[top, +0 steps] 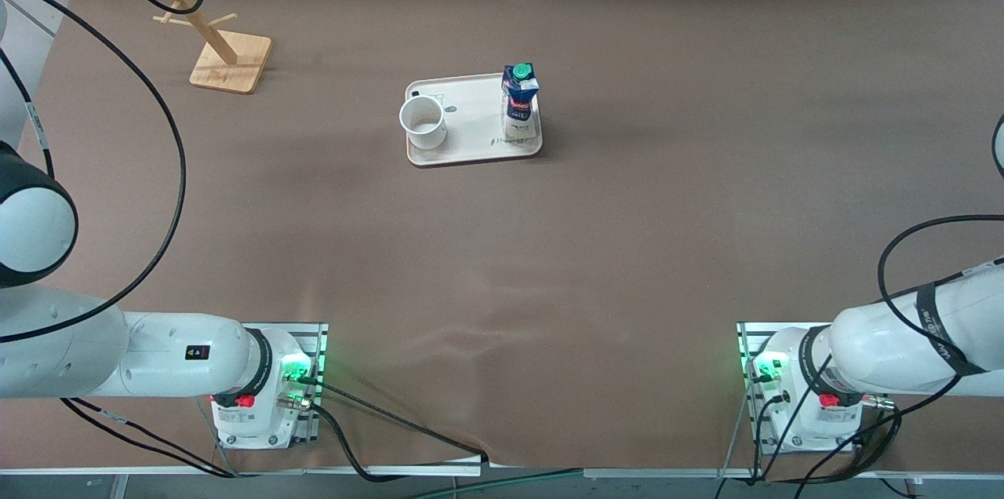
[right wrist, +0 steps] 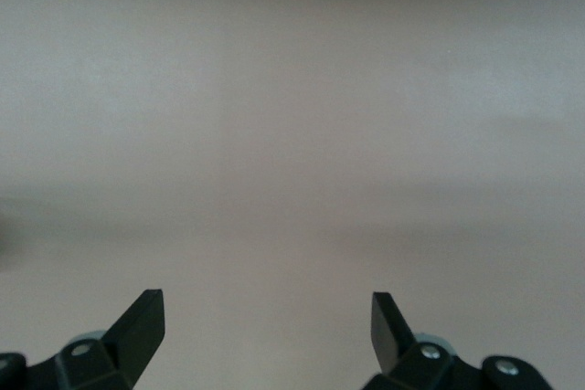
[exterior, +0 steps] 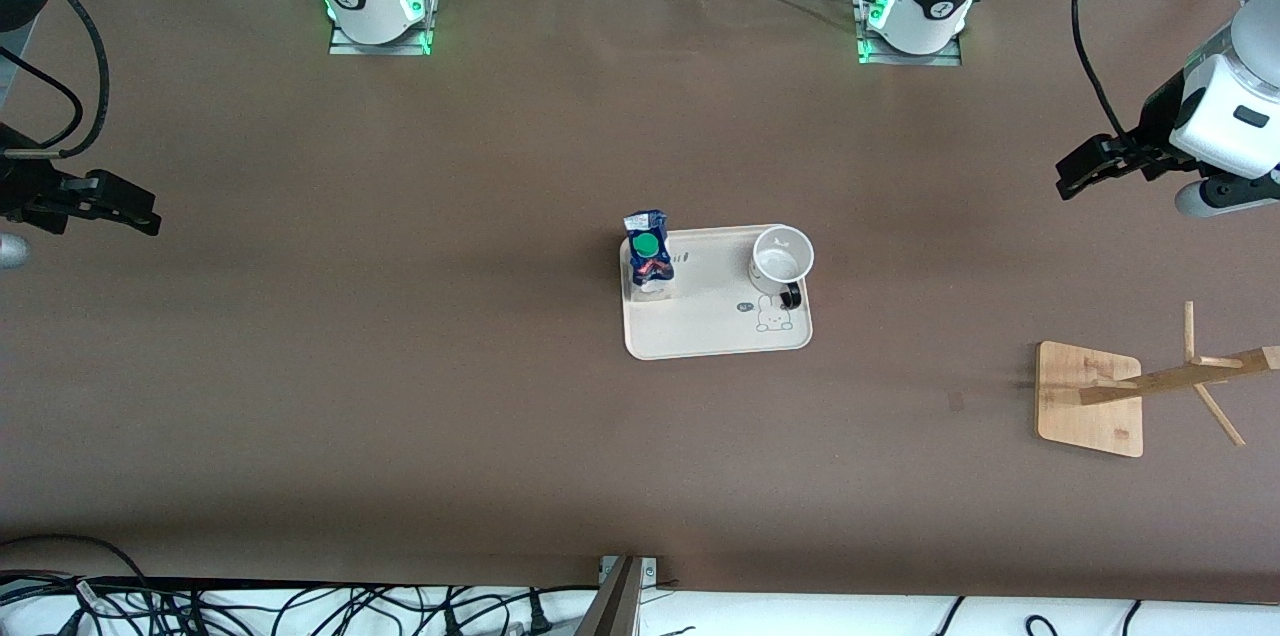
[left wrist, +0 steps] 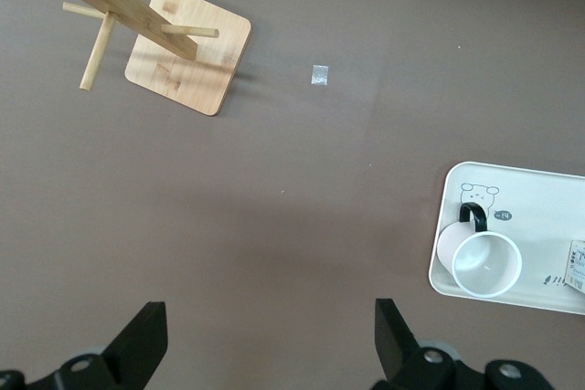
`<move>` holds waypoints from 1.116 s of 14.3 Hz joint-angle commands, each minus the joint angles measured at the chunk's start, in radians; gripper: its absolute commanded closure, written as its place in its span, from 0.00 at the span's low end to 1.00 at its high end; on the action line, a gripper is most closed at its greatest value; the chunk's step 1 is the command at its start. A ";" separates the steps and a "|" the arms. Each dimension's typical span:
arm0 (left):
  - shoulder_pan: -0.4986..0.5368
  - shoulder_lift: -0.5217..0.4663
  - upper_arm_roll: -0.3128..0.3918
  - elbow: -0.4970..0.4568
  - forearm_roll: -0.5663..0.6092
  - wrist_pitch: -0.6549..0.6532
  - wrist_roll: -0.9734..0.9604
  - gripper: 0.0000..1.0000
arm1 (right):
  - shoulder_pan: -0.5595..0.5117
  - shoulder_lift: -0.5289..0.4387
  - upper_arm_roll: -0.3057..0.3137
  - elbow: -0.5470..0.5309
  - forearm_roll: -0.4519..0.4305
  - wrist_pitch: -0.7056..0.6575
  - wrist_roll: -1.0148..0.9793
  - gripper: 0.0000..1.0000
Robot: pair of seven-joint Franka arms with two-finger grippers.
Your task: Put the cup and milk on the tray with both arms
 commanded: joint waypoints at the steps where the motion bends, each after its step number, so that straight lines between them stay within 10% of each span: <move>1: -0.002 0.012 0.000 0.032 -0.018 -0.025 0.009 0.00 | -0.008 -0.028 0.016 -0.028 -0.009 0.014 0.015 0.00; 16: 0.011 0.011 -0.012 0.029 -0.018 -0.031 0.017 0.00 | 0.033 -0.081 -0.124 -0.110 0.035 -0.001 0.006 0.00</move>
